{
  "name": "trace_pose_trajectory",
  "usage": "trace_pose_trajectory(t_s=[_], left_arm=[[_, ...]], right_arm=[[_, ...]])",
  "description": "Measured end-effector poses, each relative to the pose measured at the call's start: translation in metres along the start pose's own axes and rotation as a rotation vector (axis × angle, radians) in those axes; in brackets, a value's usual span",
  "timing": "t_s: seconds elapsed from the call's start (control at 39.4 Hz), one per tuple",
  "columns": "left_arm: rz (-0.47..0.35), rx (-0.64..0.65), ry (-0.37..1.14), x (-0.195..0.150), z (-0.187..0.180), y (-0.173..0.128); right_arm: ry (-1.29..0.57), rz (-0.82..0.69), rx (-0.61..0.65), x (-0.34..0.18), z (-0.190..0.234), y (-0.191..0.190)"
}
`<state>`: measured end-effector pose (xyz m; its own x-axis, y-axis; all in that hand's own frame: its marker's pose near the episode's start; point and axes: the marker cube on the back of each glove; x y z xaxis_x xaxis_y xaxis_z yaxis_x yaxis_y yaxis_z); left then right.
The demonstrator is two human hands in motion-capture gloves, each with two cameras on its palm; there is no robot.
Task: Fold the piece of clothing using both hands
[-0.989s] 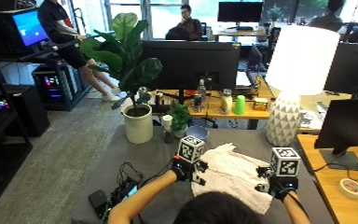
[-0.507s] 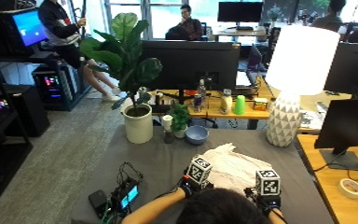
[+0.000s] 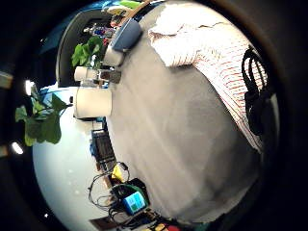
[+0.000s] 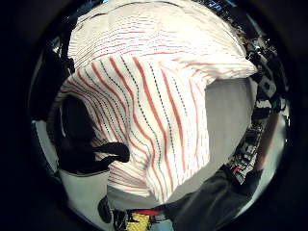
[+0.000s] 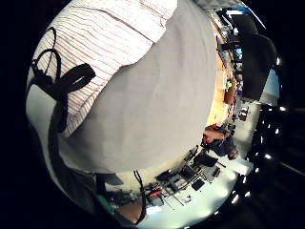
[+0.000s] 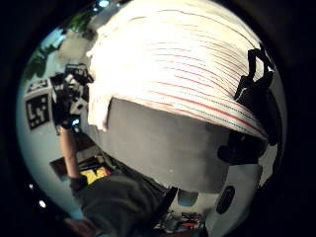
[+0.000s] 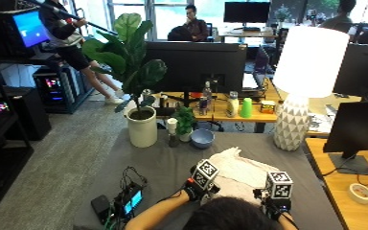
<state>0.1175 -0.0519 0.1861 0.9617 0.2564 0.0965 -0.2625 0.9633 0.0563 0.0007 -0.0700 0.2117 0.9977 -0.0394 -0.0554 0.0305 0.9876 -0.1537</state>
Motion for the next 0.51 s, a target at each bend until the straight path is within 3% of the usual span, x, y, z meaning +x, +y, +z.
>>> trace_pose_trajectory(t_s=[0.1,0.36,0.43,0.51], left_arm=[[0.009,-0.026,0.019,-0.014,0.012,-0.014],[0.116,-0.121,0.056,-0.027,-0.063,0.012],[0.087,-0.1,0.024,-0.04,-0.097,0.002],[-0.001,-0.015,-0.044,-0.054,-0.133,-0.021]], right_arm=[[-0.025,-0.032,-0.008,-0.002,-0.015,0.014],[-0.034,-0.106,-0.011,-0.009,-0.093,0.053],[-0.001,-0.081,0.028,-0.006,-0.132,0.054],[0.037,-0.014,0.087,0.003,-0.168,0.039]])
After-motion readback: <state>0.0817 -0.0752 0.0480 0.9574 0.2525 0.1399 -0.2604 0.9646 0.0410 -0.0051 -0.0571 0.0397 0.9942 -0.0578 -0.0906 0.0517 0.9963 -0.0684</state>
